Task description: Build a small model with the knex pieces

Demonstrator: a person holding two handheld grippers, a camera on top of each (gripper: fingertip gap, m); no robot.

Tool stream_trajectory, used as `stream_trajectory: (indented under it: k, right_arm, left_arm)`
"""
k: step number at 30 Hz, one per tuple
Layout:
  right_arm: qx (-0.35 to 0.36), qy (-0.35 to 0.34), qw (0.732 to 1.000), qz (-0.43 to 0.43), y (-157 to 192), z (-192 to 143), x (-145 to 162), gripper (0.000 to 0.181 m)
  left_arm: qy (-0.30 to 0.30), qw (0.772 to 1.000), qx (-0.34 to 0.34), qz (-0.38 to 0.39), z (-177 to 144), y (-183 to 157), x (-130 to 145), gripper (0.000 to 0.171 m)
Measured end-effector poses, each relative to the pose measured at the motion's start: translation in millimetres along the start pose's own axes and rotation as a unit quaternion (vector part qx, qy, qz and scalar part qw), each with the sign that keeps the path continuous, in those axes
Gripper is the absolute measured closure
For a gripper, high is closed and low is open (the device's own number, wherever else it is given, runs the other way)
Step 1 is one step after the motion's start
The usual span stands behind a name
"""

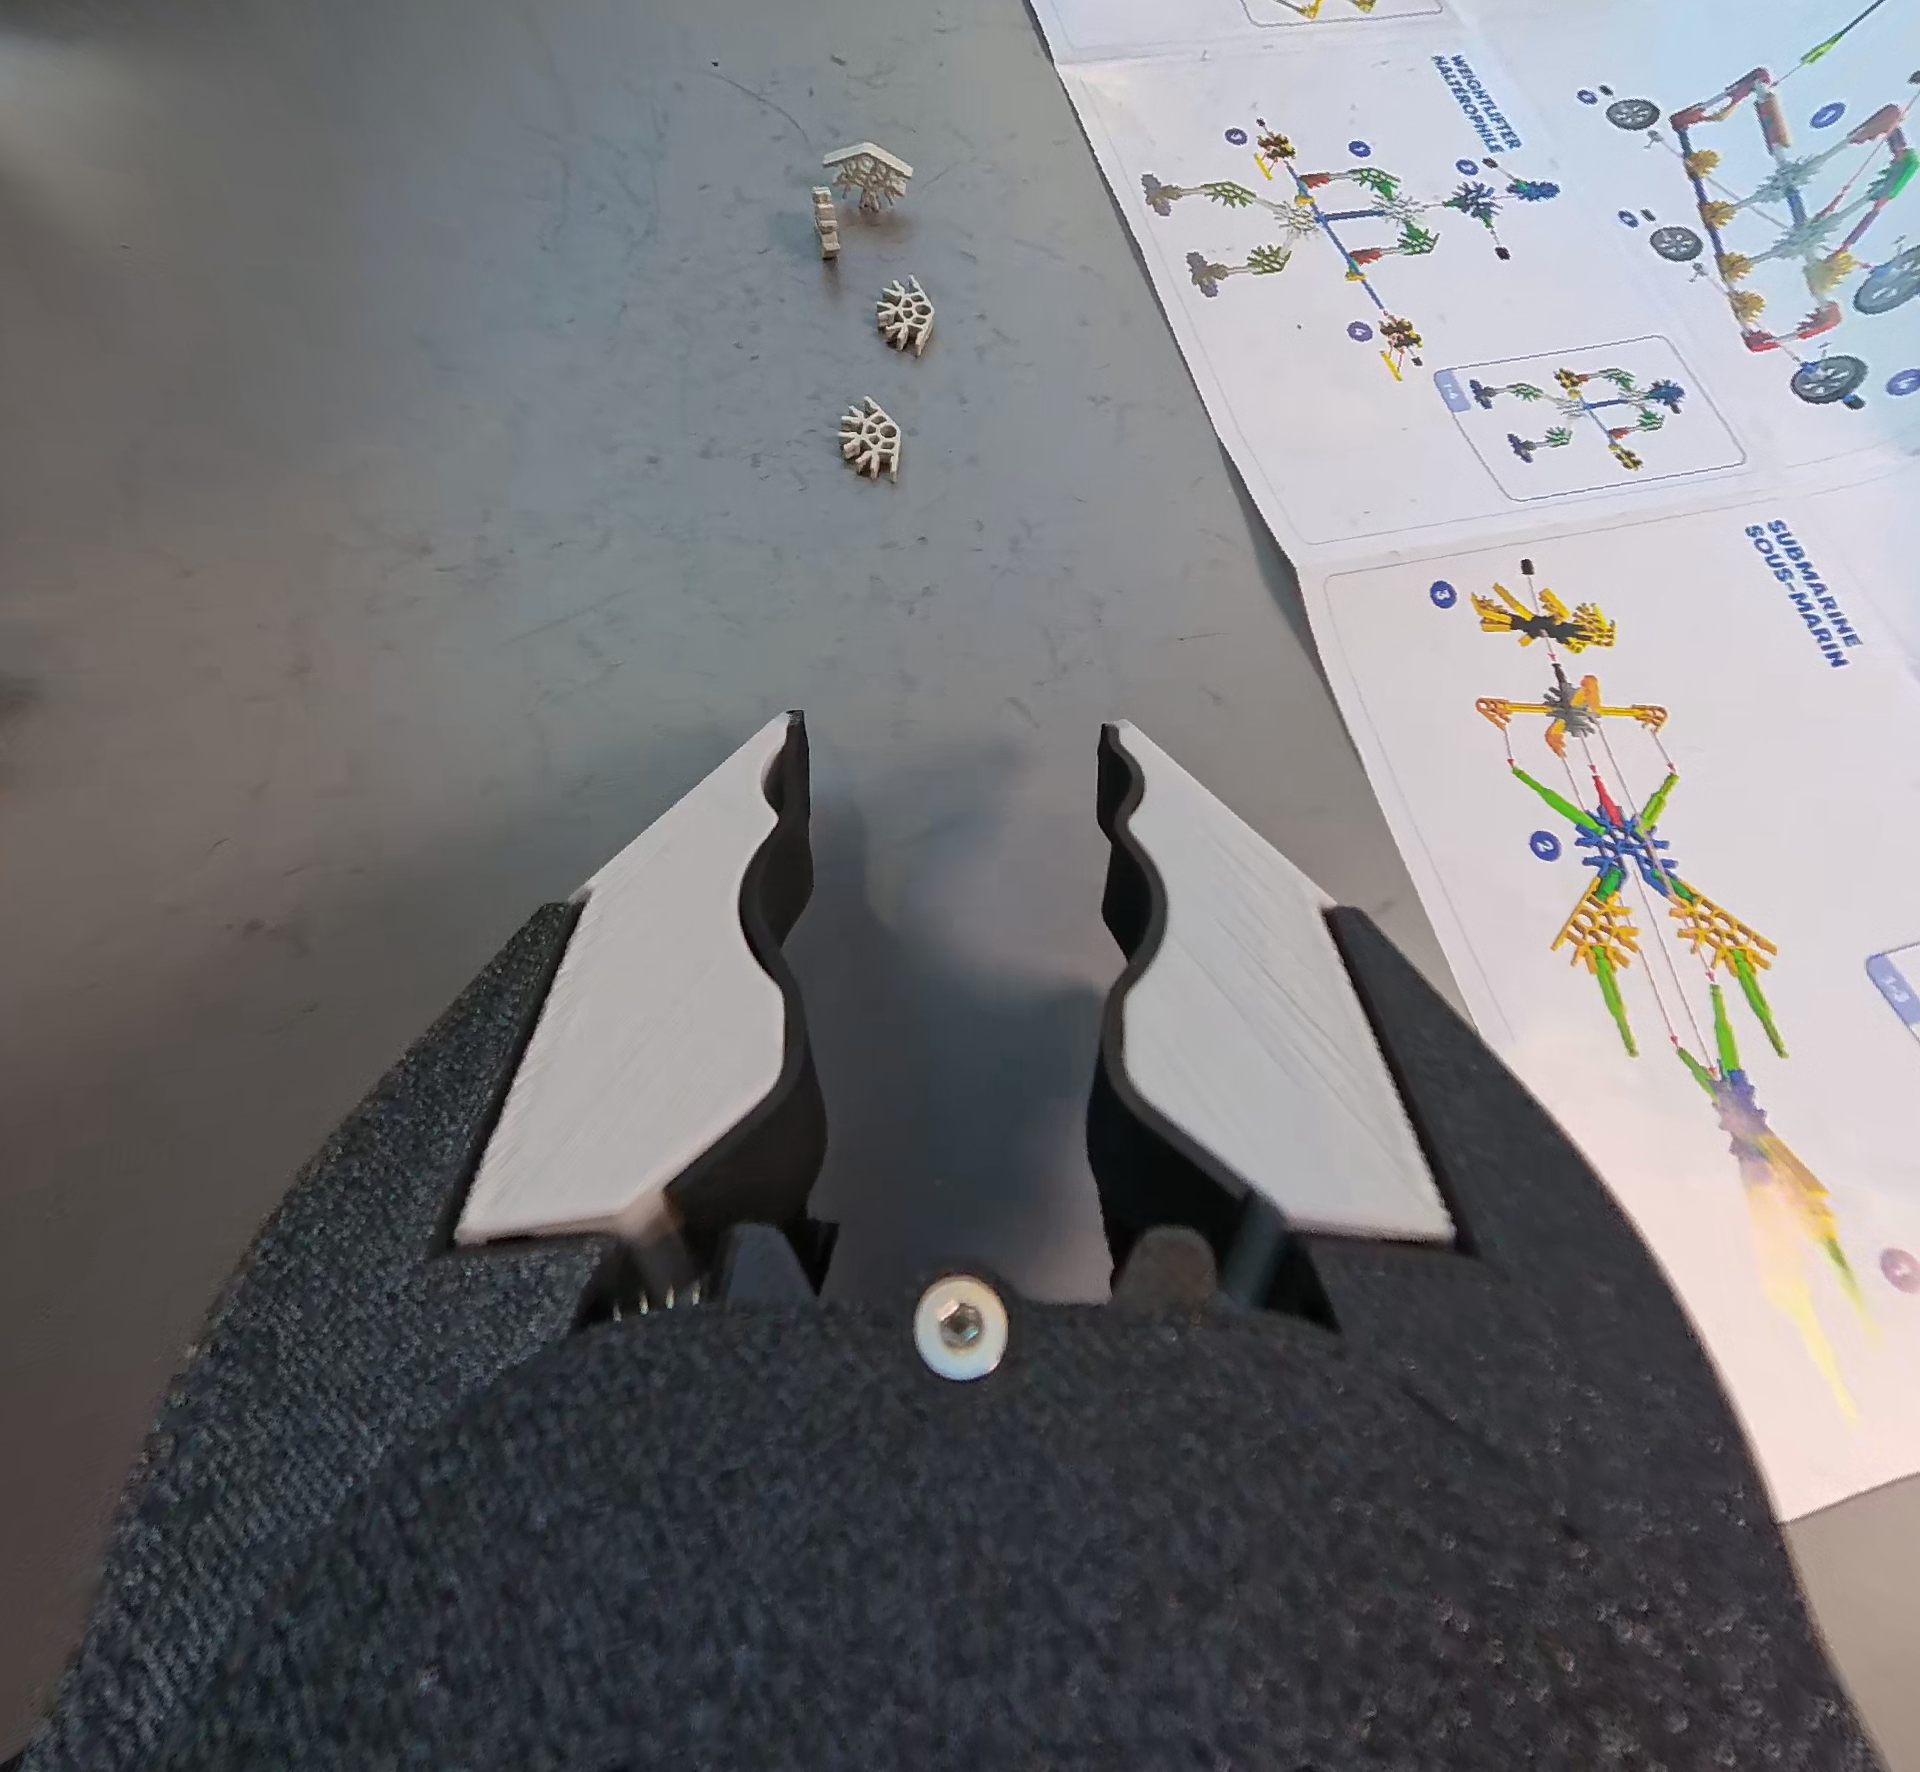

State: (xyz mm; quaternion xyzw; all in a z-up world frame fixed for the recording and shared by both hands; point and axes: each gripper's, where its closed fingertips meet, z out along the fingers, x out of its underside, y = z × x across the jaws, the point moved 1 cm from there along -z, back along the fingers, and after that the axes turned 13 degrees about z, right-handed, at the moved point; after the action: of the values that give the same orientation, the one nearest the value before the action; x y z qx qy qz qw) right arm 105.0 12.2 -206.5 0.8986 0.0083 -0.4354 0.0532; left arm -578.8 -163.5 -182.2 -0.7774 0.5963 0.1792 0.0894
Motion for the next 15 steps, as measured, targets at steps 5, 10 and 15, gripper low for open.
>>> stream_trajectory:
  k: [5, 10, 15]
  right_arm:
    - [-0.004, -0.009, 1.000, -0.024, 6.7, -2.6, -0.9, 0.127]
    - [0.001, -0.033, 0.999, -0.033, 7.6, -9.3, -6.7, 0.125]
    - [0.015, -0.053, 0.998, -0.037, 5.7, -14.5, -11.5, 0.124]
  left_arm:
    - [-0.153, 0.971, -0.065, 0.174, -104.1, -106.9, -67.9, 0.162]
    - [-0.228, 0.885, 0.032, 0.404, -128.1, -348.7, -54.3, 0.161]
    - [-0.239, 0.807, 0.222, 0.493, -80.9, -547.0, -6.2, 0.161]
